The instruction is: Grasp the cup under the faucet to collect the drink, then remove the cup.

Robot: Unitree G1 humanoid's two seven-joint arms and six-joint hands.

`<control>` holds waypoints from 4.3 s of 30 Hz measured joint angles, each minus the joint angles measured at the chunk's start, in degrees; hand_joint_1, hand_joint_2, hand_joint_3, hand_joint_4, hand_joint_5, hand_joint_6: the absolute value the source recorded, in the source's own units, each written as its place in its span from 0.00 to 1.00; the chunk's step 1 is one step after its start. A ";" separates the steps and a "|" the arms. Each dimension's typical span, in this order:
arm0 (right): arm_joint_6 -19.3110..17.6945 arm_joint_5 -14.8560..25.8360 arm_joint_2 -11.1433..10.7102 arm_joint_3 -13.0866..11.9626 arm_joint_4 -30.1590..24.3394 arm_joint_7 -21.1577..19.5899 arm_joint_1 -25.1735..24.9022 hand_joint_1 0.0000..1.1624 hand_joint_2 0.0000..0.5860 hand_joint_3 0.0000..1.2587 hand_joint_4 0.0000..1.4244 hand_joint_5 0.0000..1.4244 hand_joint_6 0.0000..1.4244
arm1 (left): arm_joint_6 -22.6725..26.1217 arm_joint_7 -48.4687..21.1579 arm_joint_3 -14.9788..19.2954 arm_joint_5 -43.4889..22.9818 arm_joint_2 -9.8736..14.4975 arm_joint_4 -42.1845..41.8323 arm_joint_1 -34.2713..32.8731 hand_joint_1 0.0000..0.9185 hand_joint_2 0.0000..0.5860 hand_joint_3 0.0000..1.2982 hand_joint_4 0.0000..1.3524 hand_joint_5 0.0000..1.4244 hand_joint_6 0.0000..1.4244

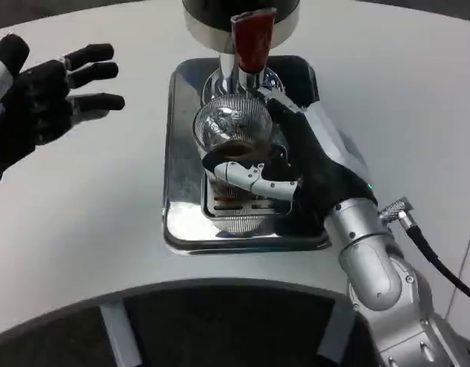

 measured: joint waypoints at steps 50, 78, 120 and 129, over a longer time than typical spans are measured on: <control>4.84 -9.14 2.36 1.96 -4.03 -6.77 4.12 0.76 0.45 0.60 0.60 0.72 0.86 | -0.32 3.94 3.11 -0.01 1.10 -7.04 12.78 0.00 0.20 0.10 0.06 0.15 0.05; 2.37 -10.74 2.13 1.75 -9.88 -10.50 11.94 0.85 0.41 0.72 0.83 0.98 1.00 | -4.19 5.23 -0.91 0.30 -1.11 -9.91 13.90 0.00 0.19 0.10 0.04 0.11 0.02; 5.55 -13.45 -0.25 0.43 -33.65 1.38 26.11 0.86 0.39 0.72 0.84 0.98 1.00 | -23.64 6.39 -8.65 7.76 -3.67 -21.12 19.96 0.00 0.10 0.00 0.00 0.00 0.00; 5.52 -13.64 -1.16 0.45 -37.32 3.45 29.69 0.86 0.39 0.72 0.84 0.98 1.00 | -27.49 9.57 -8.67 10.45 -3.90 -25.06 24.52 0.00 0.08 0.00 0.00 0.00 0.00</control>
